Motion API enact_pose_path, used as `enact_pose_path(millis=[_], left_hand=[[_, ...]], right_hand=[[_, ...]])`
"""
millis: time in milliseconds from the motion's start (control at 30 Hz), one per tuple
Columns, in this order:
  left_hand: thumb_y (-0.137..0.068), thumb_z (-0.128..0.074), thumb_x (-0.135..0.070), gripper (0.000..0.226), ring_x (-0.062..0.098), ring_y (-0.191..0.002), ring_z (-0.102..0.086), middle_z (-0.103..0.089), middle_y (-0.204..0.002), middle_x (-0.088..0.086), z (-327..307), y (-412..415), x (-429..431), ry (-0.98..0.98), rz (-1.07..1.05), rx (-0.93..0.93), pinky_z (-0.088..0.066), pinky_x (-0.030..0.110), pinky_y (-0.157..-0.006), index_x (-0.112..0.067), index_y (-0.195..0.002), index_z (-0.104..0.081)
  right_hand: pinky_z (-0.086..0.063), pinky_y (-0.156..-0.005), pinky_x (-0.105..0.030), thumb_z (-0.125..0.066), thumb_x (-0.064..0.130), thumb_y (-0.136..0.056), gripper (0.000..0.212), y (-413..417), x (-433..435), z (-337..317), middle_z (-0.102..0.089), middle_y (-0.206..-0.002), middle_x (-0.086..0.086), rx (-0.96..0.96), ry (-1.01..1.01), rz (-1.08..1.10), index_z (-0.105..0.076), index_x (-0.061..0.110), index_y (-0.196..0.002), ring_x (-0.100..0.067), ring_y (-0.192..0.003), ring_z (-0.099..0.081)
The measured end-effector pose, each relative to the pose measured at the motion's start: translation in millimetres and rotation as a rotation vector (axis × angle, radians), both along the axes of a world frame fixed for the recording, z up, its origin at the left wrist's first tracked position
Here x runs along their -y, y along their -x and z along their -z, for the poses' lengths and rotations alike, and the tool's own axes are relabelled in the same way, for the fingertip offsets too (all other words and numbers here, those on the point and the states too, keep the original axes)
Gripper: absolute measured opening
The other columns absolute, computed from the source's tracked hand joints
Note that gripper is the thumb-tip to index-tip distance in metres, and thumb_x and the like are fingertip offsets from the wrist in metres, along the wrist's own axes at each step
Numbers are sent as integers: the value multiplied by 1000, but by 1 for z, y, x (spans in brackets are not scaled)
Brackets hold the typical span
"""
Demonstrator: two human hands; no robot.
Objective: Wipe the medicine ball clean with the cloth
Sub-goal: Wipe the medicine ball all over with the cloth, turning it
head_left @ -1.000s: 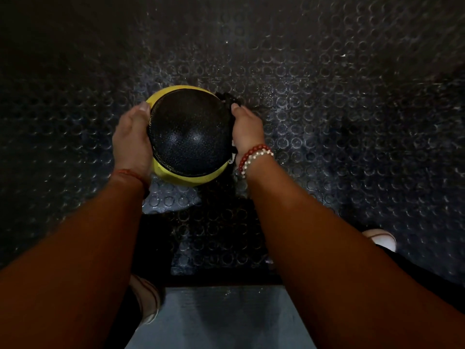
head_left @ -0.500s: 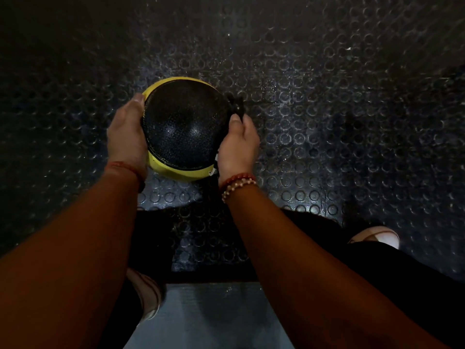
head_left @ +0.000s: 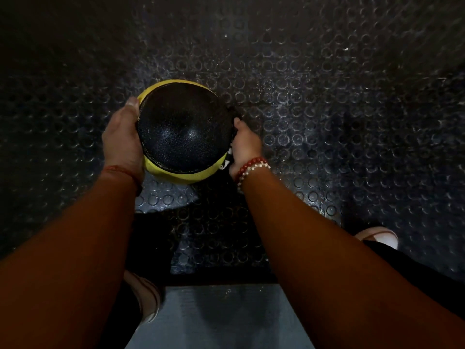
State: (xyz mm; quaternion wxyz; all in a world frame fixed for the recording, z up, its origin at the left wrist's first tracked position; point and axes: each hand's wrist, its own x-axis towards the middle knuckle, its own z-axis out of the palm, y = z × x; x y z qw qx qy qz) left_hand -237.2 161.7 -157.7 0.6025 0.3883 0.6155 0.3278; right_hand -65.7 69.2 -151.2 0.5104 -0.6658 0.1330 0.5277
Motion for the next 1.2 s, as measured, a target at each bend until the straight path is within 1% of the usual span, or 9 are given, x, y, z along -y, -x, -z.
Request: enact_pose_path(millis=[133, 300, 467, 600, 733, 867, 1000, 1100, 1200], left_hand=[[-69, -71, -64, 58, 26, -114, -66, -73, -115, 7, 1, 0, -3, -9, -13, -3, -49, 52, -103, -18, -105, -77], [-71, -70, -62, 52, 29, -115, -66, -73, -115, 8, 1, -1, -5, -4, -13, -4, -50, 53, -102, -20, -101, -79], [-69, -72, -65, 58, 28, -115, -66, -73, -116, 7, 0, -1, -6, 1, -10, 9, -49, 52, -103, -20, -105, -78], [-70, -71, -63, 56, 27, -114, -67, -73, -116, 7, -2, -3, -3, 2, -17, 8, -50, 52, -102, -19, -104, -77], [-71, -70, -60, 55, 26, -113, -67, -73, -116, 7, -8, -5, -1, 35, -31, 27, -52, 50, -100, -17, -105, -76], [-83, -66, -54, 49, 24, -108, -70, -74, -114, 6, -13, -9, -4, 67, -53, 24, -55, 48, -96, -15, -111, -75], [-94, -52, -56, 52, 23, -107, -71, -73, -118, 5, -27, -20, -17, 211, 112, 66, -53, 44, -99, -17, -123, -70], [-95, -42, -66, 53, 14, -65, -71, -78, -86, -3, -32, -27, -16, 300, 238, -54, -58, 28, -57, -30, -86, -80], [-83, -45, -80, 55, 19, -83, -63, -70, -116, 1, -43, -33, -5, 352, 278, -253, -54, 34, -64, -36, -104, -72]], right_hand=[[-42, -105, -42, -42, 32, -98, 41, 23, 11, 0, -57, -131, -7, -17, 29, 110, -54, 7, -128, -25, -118, -54], [-29, -113, -35, -41, 30, -99, 45, 48, 10, -18, -43, -143, -8, 355, 18, 73, -45, 8, -138, -23, -131, -41], [-34, -86, -19, -41, 26, -99, 34, 32, 5, -33, -51, -126, -4, 631, -100, -154, -57, 12, -125, -14, -108, -51], [-46, -95, -39, -42, 27, -97, 28, 10, -11, -28, -63, -112, -6, 467, -105, -192, -64, 14, -108, -19, -101, -58], [-39, -97, -28, -42, 21, -100, 38, -6, -6, -18, -56, -129, -4, 140, -62, -91, -49, 6, -134, -20, -117, -52], [-38, -109, -40, -46, 32, -96, 47, 13, 5, -9, -48, -142, -6, -33, 18, 5, -45, 11, -139, -23, -127, -48], [-34, -110, -34, -41, 29, -99, 43, 15, 9, -16, -47, -142, -6, 44, 57, 24, -46, 9, -138, -24, -129, -45], [-35, -109, -37, -37, 29, -100, 41, 2, 8, -22, -49, -139, -9, 182, 115, -34, -51, 8, -133, -27, -127, -46], [-39, -103, -36, -35, 28, -100, 41, -8, 10, -29, -55, -132, -13, 270, 199, -121, -57, 5, -125, -29, -119, -52]])
